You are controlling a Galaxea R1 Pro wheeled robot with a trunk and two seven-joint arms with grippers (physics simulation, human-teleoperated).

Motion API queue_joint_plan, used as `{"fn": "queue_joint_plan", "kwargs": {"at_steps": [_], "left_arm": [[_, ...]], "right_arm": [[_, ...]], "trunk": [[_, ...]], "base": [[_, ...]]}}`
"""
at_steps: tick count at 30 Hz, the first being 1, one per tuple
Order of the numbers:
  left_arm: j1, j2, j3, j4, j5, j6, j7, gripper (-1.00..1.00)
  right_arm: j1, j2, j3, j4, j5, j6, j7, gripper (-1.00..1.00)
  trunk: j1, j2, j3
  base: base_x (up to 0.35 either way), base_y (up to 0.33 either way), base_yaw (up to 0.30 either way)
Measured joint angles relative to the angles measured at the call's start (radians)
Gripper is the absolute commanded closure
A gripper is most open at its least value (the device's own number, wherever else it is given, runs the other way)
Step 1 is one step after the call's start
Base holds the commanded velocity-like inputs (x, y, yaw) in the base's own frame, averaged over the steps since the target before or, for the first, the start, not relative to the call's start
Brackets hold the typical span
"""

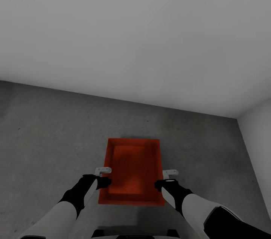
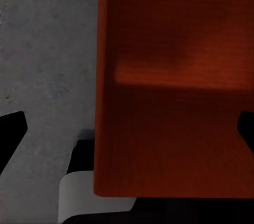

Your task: Move the two storage containers from the living room to the garage. In the garage, place one container on the floor and stack the other container on top of it (either order is fine).

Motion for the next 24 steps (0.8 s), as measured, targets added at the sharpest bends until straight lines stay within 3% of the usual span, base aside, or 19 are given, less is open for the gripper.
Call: {"fn": "queue_joint_plan", "kwargs": {"at_steps": [24], "left_arm": [[0.001, 0.000, 0.000, -0.001, 0.000, 0.000, 0.000, -1.00]], "right_arm": [[0.000, 0.000, 0.000, 0.000, 0.000, 0.000, 0.000, -1.00]], "trunk": [[-0.092, 0.168, 0.075]], "base": [[0.000, 0.000, 0.000]]}}
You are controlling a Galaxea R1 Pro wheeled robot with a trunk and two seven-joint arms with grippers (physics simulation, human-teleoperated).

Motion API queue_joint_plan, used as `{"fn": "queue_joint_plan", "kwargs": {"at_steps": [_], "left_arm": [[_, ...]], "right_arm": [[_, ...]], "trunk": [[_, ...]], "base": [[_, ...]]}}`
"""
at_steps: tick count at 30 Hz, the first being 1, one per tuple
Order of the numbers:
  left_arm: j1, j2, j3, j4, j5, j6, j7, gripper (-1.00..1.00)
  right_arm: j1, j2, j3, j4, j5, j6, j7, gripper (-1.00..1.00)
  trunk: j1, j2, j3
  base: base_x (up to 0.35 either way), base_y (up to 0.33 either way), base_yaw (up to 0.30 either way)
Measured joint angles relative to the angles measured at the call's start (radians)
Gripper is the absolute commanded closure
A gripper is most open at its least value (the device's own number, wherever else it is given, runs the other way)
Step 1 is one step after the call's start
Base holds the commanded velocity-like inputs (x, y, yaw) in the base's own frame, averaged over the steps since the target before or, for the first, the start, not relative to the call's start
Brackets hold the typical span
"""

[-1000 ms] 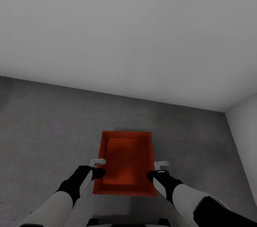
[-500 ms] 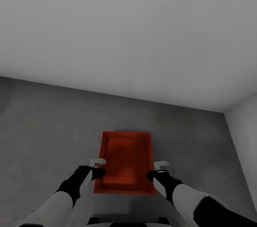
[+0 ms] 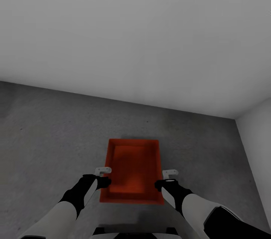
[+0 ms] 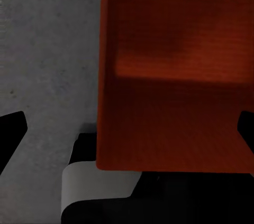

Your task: Move the two storage containers from the living room to the garage. In the garage, place one container on the floor and stack the other container on top of it (either order is fine).

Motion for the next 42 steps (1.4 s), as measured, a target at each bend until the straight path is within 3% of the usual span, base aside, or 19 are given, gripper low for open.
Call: {"fn": "queue_joint_plan", "kwargs": {"at_steps": [19, 28, 42], "left_arm": [[-0.001, 0.000, 0.000, 0.000, -0.001, 0.000, 0.000, -1.00], [-0.001, 0.000, 0.000, -0.002, -0.002, 0.000, 0.000, -1.00], [-0.001, 0.000, 0.000, -0.003, -0.002, -0.002, 0.000, -1.00]], "right_arm": [[0.000, 0.001, 0.000, 0.000, 0.000, 0.000, 0.000, -1.00], [0.000, 0.002, 0.000, 0.000, 0.000, -0.001, -0.001, -1.00], [0.000, 0.002, -0.001, 0.000, 0.000, -0.002, -0.002, -1.00]], "trunk": [[-0.073, 0.133, 0.060], [-0.073, 0.133, 0.061], [-0.073, 0.133, 0.081]], "base": [[0.000, 0.000, 0.000], [0.000, 0.000, 0.000], [0.000, 0.000, 0.000]]}}
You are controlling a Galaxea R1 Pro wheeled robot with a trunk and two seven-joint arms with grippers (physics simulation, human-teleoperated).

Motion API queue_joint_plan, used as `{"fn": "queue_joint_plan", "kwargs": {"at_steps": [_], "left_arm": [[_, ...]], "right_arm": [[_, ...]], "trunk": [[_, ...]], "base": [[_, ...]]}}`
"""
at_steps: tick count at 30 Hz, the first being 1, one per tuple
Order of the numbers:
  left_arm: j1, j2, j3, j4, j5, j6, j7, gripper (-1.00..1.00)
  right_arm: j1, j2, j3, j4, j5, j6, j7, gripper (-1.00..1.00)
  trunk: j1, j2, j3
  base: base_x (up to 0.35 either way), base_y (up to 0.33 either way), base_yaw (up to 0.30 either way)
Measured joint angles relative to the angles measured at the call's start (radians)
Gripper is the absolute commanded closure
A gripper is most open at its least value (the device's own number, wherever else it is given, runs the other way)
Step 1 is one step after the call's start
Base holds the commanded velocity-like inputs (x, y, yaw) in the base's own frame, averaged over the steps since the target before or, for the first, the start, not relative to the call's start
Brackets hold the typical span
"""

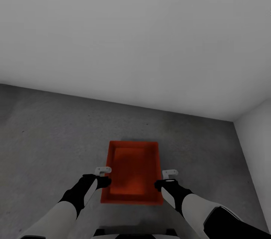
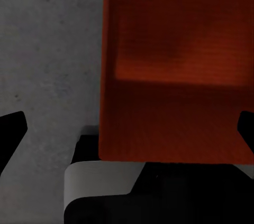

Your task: Move the two storage containers from the living room to the garage. In the garage, place one container on the floor and stack the other container on top of it (either order is fine).

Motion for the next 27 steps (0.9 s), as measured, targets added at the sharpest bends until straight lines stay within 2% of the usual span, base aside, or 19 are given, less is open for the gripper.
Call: {"fn": "queue_joint_plan", "kwargs": {"at_steps": [17, 27], "left_arm": [[0.000, 0.001, 0.000, -0.001, -0.001, 0.001, 0.000, -1.00], [0.001, 0.000, 0.000, -0.002, 0.005, 0.004, -0.001, -1.00]], "right_arm": [[0.000, 0.000, 0.001, 0.000, 0.000, 0.000, 0.000, -1.00], [0.000, 0.000, 0.001, 0.000, 0.000, 0.000, 0.000, -1.00]], "trunk": [[0.000, 0.000, 0.027], [0.001, 0.000, 0.043]], "base": [[-0.005, 0.000, 0.000], [-0.240, 0.000, 0.000]]}}
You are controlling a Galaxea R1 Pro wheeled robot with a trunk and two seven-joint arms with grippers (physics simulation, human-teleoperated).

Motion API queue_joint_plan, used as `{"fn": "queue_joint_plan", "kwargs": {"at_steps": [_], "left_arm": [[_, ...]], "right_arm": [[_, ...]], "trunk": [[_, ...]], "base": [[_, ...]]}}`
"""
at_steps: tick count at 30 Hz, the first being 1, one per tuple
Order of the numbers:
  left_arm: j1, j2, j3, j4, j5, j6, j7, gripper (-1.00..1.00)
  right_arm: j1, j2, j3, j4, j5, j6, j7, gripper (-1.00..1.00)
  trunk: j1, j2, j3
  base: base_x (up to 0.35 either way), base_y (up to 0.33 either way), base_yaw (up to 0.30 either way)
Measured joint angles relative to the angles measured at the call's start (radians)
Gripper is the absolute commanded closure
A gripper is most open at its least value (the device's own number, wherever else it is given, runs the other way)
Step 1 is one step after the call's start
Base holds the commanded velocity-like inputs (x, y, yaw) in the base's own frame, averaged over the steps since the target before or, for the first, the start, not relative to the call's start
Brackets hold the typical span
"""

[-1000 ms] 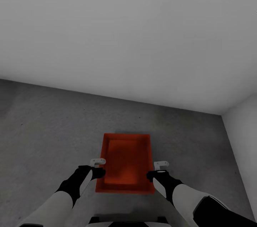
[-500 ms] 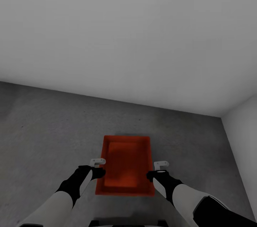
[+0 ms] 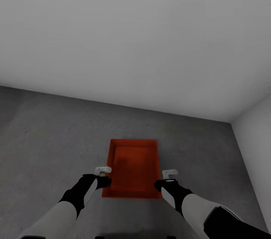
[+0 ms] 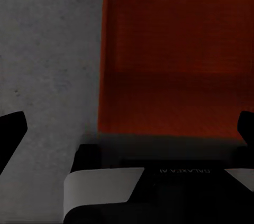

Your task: Move the two storage containers from the living room to the garage. In the garage, place one container on the floor and stack the other container on top of it (either order is fine).

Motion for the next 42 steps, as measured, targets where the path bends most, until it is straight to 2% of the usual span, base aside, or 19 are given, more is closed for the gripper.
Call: {"fn": "queue_joint_plan", "kwargs": {"at_steps": [21, 42], "left_arm": [[0.000, 0.000, 0.000, 0.005, -0.004, -0.002, 0.000, -1.00], [0.000, 0.000, 0.000, 0.007, -0.004, -0.005, 0.000, -1.00]], "right_arm": [[0.000, 0.001, 0.001, 0.000, 0.000, 0.000, 0.000, -1.00], [0.000, 0.002, 0.001, 0.000, 0.000, 0.000, 0.000, -1.00]], "trunk": [[0.000, 0.000, 0.033], [-0.001, 0.000, 0.067]], "base": [[-0.334, 0.000, 0.000], [-0.019, 0.000, 0.000]]}}
